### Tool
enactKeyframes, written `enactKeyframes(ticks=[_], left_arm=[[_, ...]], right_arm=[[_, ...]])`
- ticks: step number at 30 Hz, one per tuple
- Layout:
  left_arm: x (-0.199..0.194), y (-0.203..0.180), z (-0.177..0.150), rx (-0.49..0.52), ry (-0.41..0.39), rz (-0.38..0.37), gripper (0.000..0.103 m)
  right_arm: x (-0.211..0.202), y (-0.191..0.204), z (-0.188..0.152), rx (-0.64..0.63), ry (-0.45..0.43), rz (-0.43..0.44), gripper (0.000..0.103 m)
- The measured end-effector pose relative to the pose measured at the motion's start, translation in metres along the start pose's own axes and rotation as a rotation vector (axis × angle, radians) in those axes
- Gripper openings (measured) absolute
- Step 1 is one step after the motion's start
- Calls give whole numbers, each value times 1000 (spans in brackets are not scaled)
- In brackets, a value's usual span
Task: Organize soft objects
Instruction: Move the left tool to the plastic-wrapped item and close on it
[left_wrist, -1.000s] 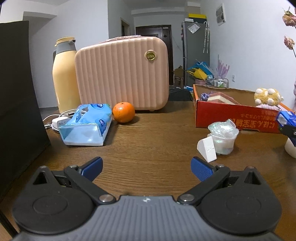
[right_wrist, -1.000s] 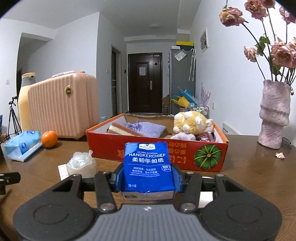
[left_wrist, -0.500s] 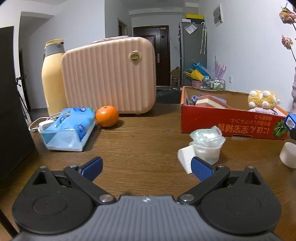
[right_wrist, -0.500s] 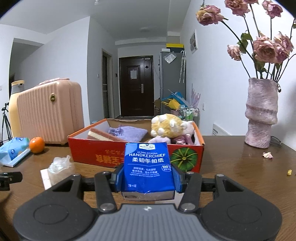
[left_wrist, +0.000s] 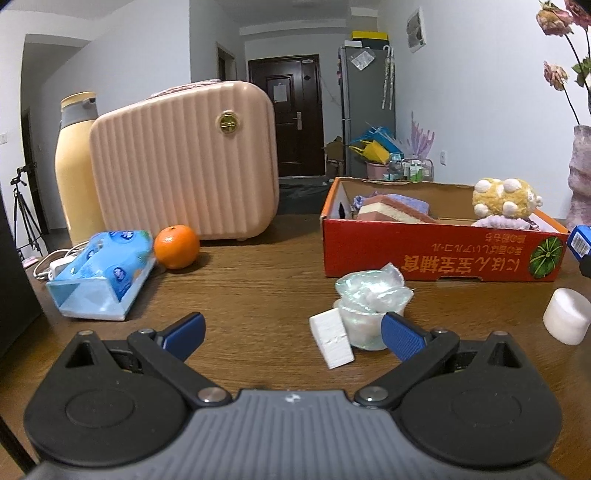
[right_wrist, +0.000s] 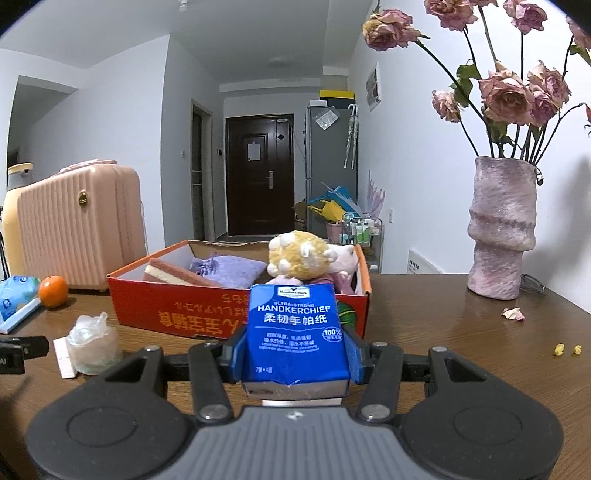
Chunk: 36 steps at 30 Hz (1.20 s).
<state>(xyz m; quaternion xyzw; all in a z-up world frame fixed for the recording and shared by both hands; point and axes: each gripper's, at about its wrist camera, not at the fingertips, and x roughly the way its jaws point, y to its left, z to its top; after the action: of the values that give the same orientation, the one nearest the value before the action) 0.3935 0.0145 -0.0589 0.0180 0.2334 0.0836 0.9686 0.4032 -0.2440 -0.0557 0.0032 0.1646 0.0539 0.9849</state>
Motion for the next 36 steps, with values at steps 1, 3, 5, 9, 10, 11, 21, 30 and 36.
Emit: enactKeyframes(ticks=[1, 3, 5, 9, 10, 11, 21, 30, 36], left_arm=[[2, -2, 1, 5, 2, -7, 103], [5, -7, 2, 13, 1, -16, 103], [8, -12, 3, 27, -3, -22, 103], [14, -20, 6, 54, -15, -24, 103], [16, -22, 7, 58, -16, -27, 103], [19, -24, 8, 62, -16, -30, 103], [47, -34, 18, 89, 4, -52, 103], [63, -43, 21, 170, 7, -109, 103], [73, -41, 22, 170, 54, -173, 93]], right_arm=[[0, -2, 0, 0, 0, -1, 50], [2, -5, 0, 1, 2, -6, 50], [3, -8, 0, 1, 4, -10, 50], [5, -13, 0, 4, 10, -20, 50], [7, -14, -1, 5, 13, -22, 50], [8, -16, -1, 7, 15, -24, 50], [14, -29, -2, 20, 25, -52, 50], [19, -33, -3, 36, 41, -66, 50], [20, -33, -4, 35, 50, -67, 50]])
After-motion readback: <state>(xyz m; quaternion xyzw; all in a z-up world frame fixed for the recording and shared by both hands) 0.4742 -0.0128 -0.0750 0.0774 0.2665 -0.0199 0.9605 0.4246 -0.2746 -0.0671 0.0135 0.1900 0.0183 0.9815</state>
